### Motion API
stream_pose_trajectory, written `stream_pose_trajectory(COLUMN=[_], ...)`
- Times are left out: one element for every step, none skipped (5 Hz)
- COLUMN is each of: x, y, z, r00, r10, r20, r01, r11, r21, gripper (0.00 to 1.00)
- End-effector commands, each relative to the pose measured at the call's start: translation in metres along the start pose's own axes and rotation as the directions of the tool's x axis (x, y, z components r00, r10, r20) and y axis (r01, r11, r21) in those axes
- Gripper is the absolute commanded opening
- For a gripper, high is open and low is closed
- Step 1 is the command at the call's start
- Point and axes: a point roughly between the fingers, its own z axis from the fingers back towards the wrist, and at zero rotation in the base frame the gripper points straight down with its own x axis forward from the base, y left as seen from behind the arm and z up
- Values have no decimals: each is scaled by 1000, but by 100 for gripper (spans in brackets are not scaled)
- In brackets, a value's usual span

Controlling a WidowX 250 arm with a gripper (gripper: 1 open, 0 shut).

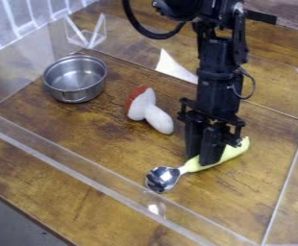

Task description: Move the green spoon to the left

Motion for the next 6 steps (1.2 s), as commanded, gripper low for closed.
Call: stream_pose_trajectory(x=[1, 1, 1, -4, -10, -18], y=[-3, -5, -7, -2, 2, 3], z=[35, 41, 43, 34, 26, 28], r00=[992, 985, 975, 972, 969, 968], r10=[39, 88, 132, 135, 137, 132], r20=[121, 150, 176, 191, 204, 211], r01=[-45, -99, -146, -152, -156, -153], r11=[998, 993, 987, 986, 985, 985], r21=[50, 64, 69, 75, 79, 84], gripper=[0, 0, 0, 0, 0, 0])
